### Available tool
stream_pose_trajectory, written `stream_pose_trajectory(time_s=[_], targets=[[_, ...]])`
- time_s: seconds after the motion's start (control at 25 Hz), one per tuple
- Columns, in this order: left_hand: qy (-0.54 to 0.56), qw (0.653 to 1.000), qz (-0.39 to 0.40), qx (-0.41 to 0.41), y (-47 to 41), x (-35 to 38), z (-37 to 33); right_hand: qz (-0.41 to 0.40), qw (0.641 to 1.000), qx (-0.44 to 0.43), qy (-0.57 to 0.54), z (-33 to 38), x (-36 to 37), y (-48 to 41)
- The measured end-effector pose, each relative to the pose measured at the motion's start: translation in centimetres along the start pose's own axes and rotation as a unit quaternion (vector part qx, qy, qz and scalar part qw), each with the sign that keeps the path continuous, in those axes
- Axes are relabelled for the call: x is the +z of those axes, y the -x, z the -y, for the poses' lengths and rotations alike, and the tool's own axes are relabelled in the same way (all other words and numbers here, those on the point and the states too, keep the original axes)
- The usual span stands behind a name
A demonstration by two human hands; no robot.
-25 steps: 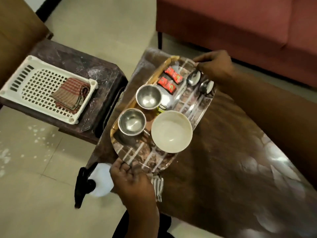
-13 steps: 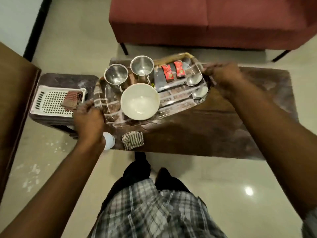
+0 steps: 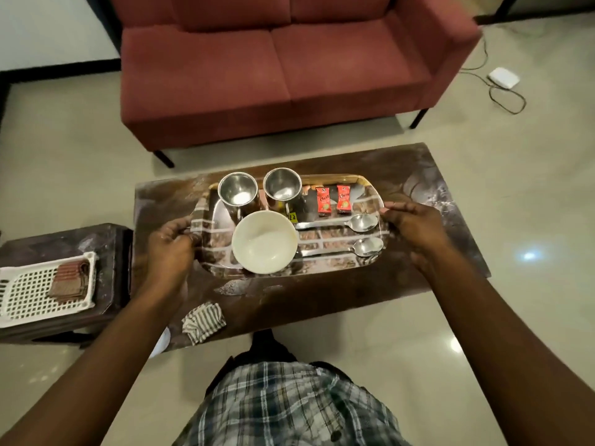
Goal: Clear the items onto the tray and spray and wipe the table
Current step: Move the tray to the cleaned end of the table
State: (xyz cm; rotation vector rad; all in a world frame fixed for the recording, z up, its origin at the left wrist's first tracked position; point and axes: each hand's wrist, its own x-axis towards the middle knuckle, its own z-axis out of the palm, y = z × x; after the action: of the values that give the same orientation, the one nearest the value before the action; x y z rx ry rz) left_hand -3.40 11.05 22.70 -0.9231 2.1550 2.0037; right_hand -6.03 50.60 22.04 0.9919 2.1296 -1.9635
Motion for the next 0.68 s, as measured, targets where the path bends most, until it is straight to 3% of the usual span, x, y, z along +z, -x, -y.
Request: stream_pose_trajectory(time_s=[0.24, 0.68], targets=[[-0.044, 0.998, 0.035, -0.009, -3.4, 4.4, 0.5, -0.025, 1.000, 0.007, -0.006, 0.2, -1.6, -4.9], [-0.132, 0.990, -0.008, -0.038, -10.0, 13.5, 6.5, 0.012, 0.992, 0.070, 0.100, -5.0, -1.4, -18.9]])
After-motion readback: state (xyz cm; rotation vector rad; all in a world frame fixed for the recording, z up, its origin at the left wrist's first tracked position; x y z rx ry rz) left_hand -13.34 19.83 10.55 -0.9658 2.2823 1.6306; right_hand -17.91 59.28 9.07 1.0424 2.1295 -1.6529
